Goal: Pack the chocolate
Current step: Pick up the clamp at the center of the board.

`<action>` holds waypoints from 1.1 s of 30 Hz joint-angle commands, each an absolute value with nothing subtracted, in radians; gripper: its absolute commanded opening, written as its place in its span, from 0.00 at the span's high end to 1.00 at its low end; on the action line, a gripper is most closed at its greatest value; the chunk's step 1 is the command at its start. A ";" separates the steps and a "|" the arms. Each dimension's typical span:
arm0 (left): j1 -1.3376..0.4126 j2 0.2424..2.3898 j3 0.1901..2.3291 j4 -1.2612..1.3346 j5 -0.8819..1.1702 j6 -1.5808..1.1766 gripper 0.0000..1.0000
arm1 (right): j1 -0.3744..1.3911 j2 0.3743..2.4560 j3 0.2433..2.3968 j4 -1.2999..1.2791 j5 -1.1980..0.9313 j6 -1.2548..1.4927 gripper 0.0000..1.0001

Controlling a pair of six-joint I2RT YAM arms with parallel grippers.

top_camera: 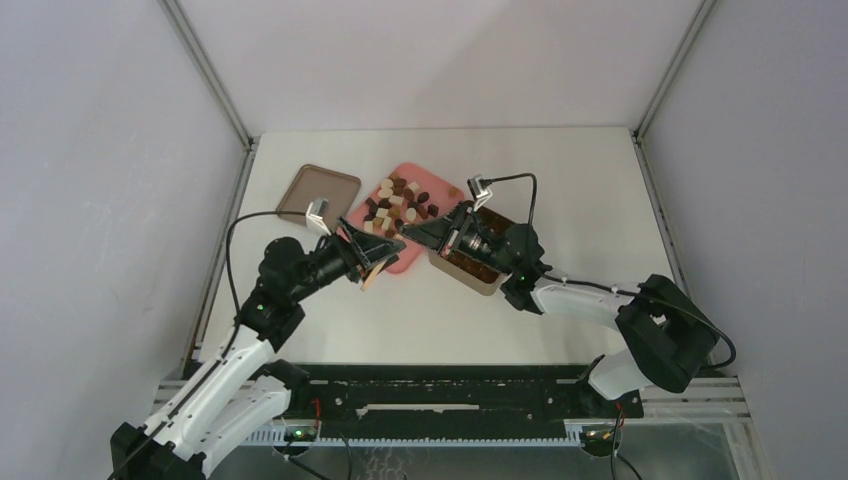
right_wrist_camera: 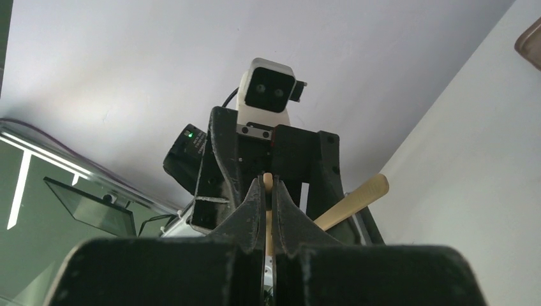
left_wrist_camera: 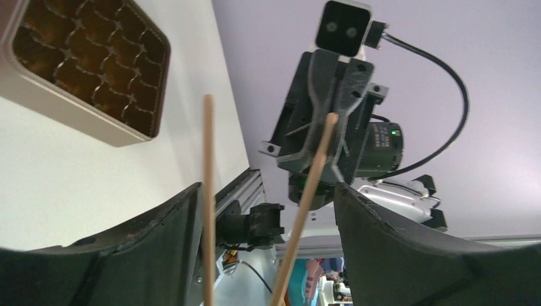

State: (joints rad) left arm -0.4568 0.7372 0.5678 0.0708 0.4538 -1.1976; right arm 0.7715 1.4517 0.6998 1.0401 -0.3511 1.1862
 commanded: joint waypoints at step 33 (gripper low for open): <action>-0.431 0.678 0.560 0.055 0.496 -1.084 0.43 | 0.755 1.451 0.741 1.104 -0.395 1.172 1.00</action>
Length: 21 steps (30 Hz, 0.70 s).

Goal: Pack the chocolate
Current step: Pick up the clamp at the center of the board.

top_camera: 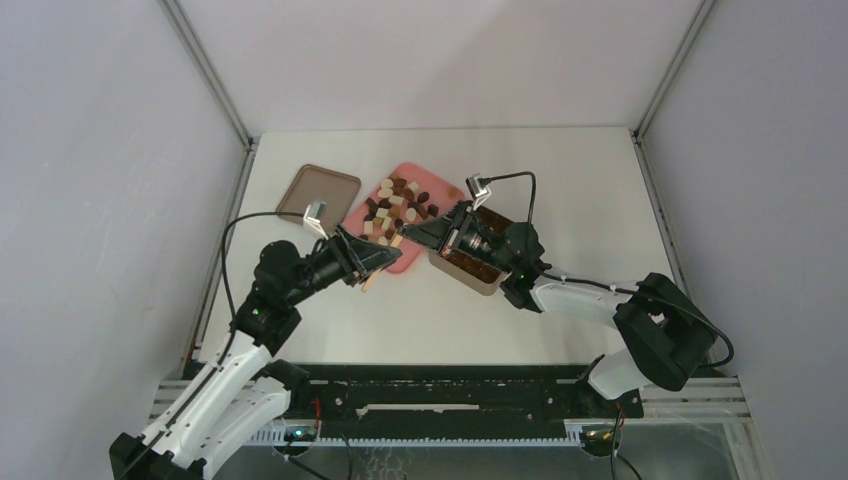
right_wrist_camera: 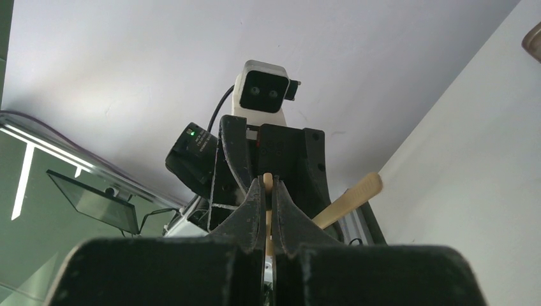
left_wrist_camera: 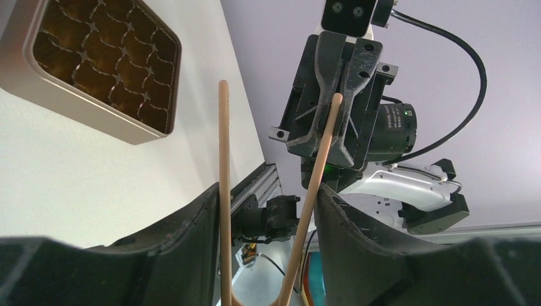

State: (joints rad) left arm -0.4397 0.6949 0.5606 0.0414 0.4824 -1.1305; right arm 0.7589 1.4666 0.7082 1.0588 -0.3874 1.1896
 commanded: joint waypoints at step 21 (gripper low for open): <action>-0.433 0.704 0.736 -0.307 0.337 -0.683 0.56 | 0.755 1.323 0.741 0.776 -0.335 1.003 0.60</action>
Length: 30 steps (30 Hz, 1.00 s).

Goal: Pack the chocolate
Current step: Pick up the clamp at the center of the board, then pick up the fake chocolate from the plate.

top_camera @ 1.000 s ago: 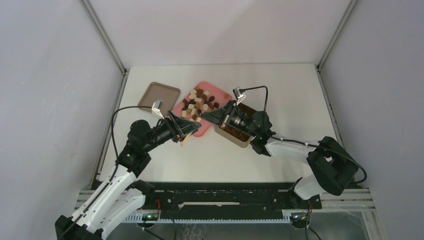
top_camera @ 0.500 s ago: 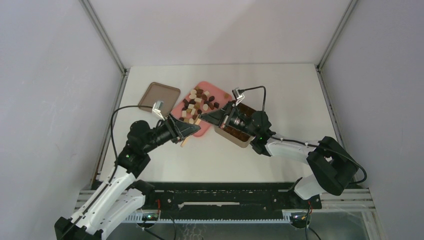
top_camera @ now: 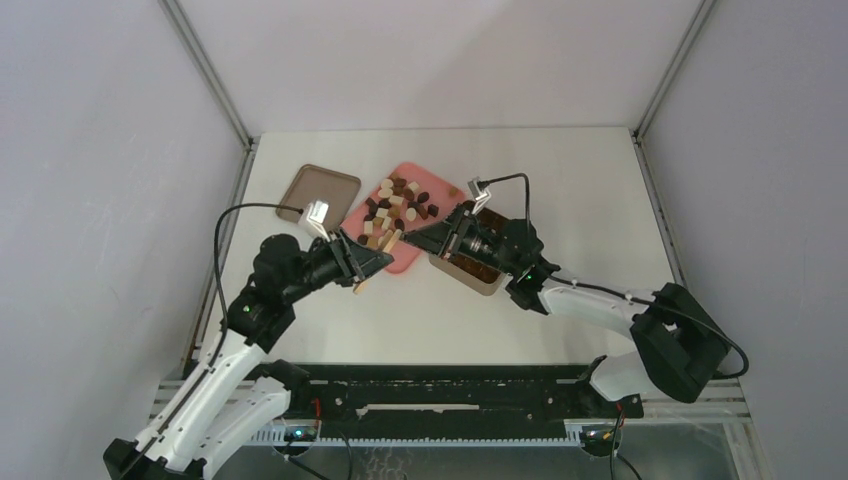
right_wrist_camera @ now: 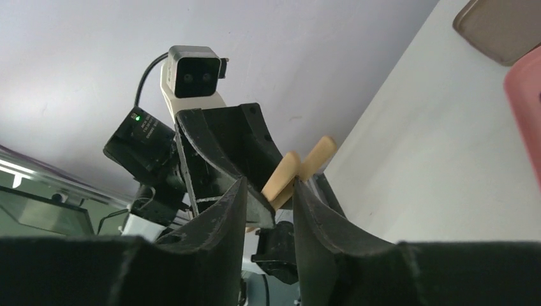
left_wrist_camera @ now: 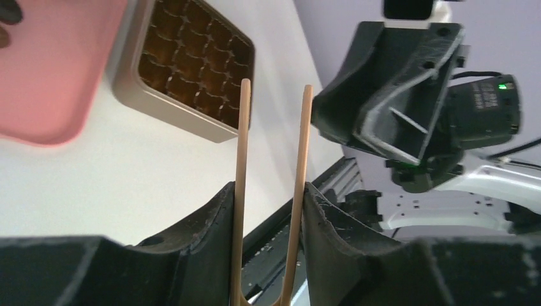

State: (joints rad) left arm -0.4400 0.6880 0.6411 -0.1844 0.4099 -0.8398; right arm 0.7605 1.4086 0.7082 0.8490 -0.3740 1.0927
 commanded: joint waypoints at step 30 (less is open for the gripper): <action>-0.451 1.245 1.134 -0.806 0.050 -0.234 0.57 | 0.455 0.528 0.886 -0.584 0.335 0.235 0.15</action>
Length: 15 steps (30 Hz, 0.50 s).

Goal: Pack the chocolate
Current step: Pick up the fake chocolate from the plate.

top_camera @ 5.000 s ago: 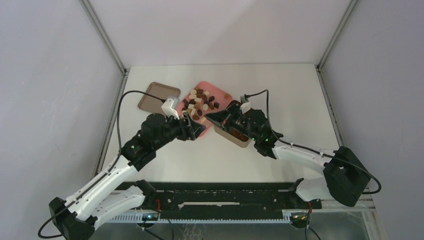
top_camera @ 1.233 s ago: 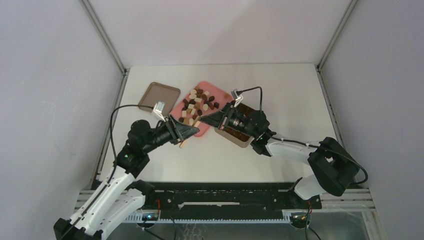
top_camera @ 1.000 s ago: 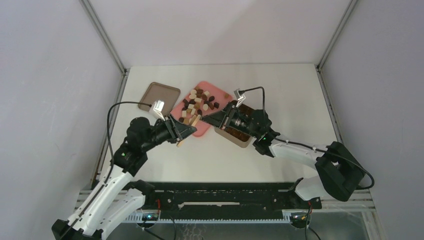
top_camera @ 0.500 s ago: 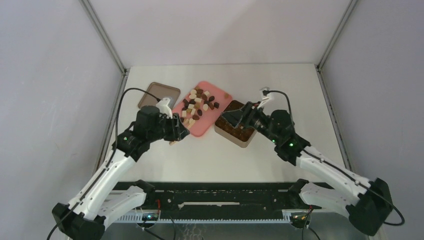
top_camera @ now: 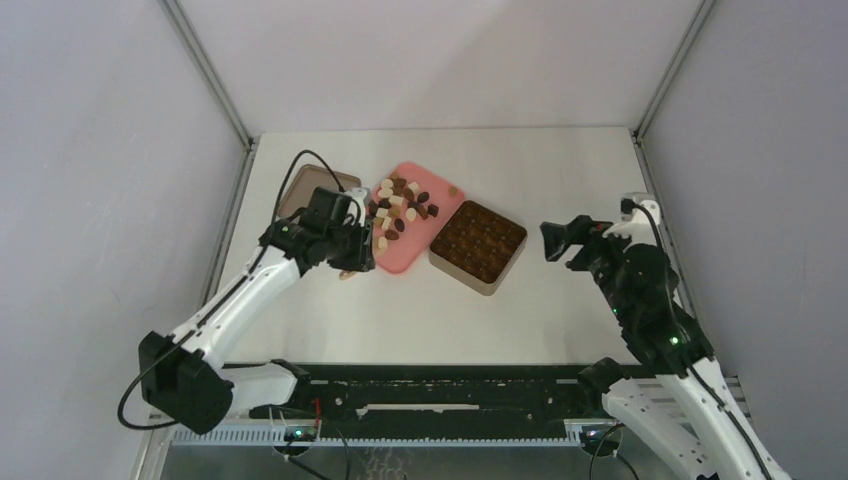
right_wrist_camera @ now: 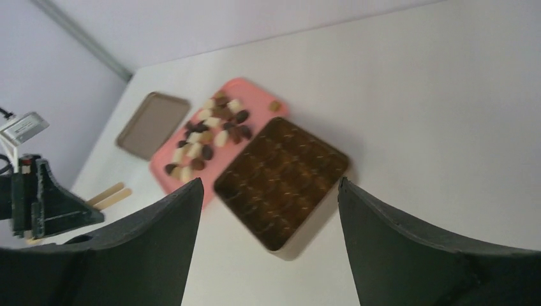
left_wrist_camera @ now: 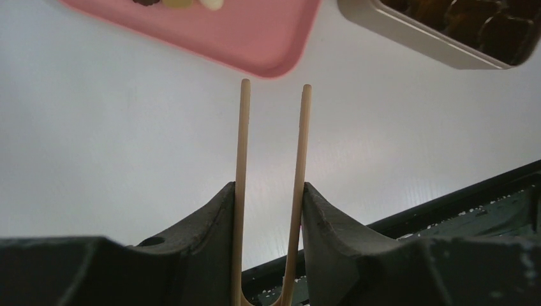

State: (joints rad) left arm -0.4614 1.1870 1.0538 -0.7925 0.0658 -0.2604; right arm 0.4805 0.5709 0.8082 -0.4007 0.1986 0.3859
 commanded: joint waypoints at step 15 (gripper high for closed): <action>-0.403 1.641 1.369 -0.894 0.042 -0.234 0.60 | 0.443 0.341 0.733 -0.566 0.640 0.067 0.07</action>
